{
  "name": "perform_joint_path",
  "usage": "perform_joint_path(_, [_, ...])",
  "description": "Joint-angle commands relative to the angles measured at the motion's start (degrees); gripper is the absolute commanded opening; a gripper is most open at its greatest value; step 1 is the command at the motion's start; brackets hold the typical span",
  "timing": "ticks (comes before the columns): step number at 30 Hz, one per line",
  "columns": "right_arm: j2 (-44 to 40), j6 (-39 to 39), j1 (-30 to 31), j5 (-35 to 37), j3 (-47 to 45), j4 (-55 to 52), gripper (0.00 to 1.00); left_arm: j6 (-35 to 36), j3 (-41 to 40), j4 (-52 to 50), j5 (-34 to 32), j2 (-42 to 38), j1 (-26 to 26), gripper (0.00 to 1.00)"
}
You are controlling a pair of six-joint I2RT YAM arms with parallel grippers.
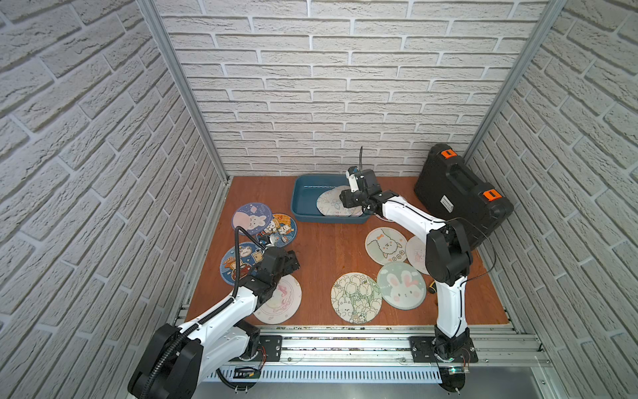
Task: Put the coasters into the storage box
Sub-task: Place the coaster in the storage box, then pick up the coaster from the center of the board.
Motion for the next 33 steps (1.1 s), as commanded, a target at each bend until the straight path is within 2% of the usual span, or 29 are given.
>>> perform_joint_path(1, [-3.3,-0.58,0.4,-6.61,-4.43,0.92,0.57,0.49,2.39,-3.17,-1.68,-0.04,-0.34,0.98])
perform_joint_path(6, [-8.22,-3.25,2.59,-9.55,-9.51,-2.35,0.57,-0.87,3.72,-9.02,-3.03,-1.51,-0.42,0.98])
perform_joint_path(13, [-11.52,-5.91,7.56,-14.71,-13.89,-9.79,0.57,-8.49,5.5,-22.01,-4.77,-4.35,-1.07,0.98])
perform_joint_path(20, [-10.38,-5.03,13.76,-21.4,-17.93,-11.12,0.56,-14.27,7.58,-31.83,-7.64,-4.24,-5.99,0.98])
perform_joint_path(27, [-7.25,-2.06,19.29,-22.16,-20.22,-8.53,0.56,-21.58,5.22,-32.14,-8.76,-2.78,-9.93,0.98])
perform_joint_path(33, [-4.48,0.36,23.04,-22.94,-19.7,-7.17,0.56,-28.85,-0.72,-27.67,-9.5,-3.39,-10.3,0.98])
